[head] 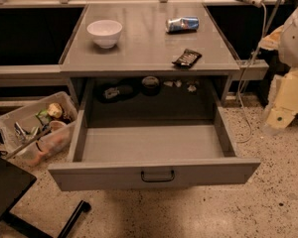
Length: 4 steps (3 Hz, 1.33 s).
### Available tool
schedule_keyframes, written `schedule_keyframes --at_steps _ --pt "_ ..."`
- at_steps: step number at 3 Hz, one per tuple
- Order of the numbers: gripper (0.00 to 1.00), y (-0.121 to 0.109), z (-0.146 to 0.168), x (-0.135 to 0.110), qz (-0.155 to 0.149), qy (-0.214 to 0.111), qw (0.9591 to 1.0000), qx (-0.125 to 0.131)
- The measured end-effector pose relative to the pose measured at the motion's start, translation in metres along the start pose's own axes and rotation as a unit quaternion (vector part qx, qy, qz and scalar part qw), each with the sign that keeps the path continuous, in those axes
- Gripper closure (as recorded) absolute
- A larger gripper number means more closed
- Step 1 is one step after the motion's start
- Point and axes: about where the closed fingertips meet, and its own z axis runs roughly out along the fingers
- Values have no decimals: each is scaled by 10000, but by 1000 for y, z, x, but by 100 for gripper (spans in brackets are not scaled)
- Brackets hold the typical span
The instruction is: Place rxbar chocolate into top drawer
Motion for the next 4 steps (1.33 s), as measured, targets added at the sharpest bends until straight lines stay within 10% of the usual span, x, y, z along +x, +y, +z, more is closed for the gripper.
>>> schedule_keyframes --at_steps 4 --pt "0 -105 36 -18 -418 -457 9977 284"
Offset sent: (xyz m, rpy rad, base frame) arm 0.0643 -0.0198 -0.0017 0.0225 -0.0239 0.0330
